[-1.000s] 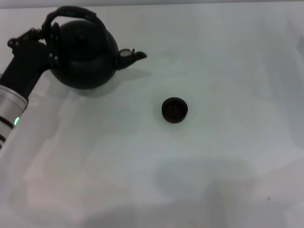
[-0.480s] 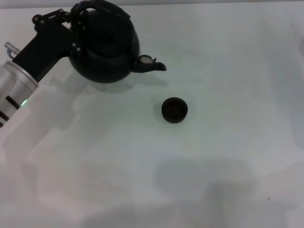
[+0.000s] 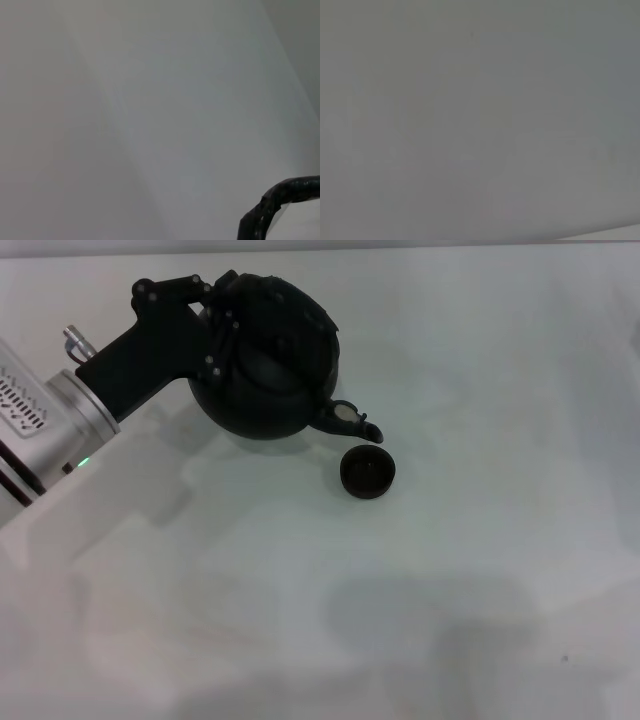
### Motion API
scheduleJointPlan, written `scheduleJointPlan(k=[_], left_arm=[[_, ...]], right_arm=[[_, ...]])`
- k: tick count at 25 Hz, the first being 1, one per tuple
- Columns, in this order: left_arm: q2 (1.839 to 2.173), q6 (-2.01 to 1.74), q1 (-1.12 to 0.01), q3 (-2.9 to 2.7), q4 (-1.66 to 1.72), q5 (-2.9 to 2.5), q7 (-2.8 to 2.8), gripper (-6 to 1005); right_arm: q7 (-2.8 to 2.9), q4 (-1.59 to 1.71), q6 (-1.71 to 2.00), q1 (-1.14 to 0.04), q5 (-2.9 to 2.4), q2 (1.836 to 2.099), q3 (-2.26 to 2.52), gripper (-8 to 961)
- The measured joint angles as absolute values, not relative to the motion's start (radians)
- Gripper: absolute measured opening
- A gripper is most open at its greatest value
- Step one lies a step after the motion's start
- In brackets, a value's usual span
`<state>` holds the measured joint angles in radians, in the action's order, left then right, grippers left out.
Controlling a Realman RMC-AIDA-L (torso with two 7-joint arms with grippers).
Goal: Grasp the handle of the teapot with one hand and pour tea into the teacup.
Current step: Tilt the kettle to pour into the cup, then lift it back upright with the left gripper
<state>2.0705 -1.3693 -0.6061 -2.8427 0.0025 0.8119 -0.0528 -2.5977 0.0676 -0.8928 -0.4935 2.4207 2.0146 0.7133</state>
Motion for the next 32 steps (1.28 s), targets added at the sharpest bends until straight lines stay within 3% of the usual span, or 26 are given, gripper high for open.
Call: scheduleJointPlan(k=[32], left_arm=[[2.066, -1.421, -0.620, -2.842, -0.077, 0.742, 0.000, 115]], right_arm=[[-2.586, 0.092, -0.873, -0.506, 2.420, 2.019, 0.713, 846]])
